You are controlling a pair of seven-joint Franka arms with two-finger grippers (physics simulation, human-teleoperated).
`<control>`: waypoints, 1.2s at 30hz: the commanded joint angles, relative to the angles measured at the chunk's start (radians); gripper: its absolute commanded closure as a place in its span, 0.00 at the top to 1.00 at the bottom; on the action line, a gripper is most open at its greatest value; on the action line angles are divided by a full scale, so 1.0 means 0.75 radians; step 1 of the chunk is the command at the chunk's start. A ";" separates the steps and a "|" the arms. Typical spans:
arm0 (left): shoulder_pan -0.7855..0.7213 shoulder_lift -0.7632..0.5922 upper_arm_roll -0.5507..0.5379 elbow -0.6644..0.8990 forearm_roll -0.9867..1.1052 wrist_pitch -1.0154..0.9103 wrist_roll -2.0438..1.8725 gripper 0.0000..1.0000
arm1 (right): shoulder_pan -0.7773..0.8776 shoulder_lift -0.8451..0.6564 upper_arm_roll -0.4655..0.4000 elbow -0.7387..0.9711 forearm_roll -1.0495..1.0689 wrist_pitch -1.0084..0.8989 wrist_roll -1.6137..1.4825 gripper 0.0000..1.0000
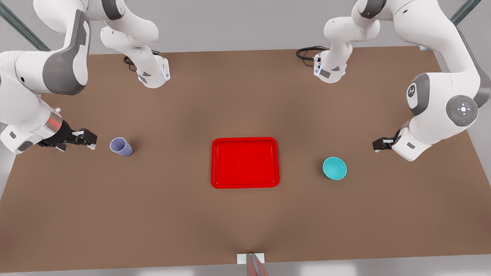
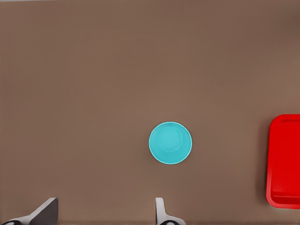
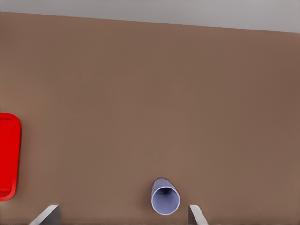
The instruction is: Place the bowl on the tray with the left arm and the cup on the tray with the right arm
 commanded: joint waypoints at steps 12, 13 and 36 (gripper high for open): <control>0.014 0.317 0.043 -0.457 -0.553 0.638 0.288 1.00 | -0.073 0.035 0.061 -0.018 0.008 -0.038 -0.007 1.00; 0.014 0.329 0.057 -0.455 -0.551 0.640 0.296 1.00 | -0.139 0.033 0.171 -0.018 -0.012 -0.034 -0.004 1.00; 0.020 0.534 0.082 -0.410 -0.551 0.724 0.321 0.22 | -0.194 0.057 0.179 -0.055 -0.018 0.060 0.002 1.00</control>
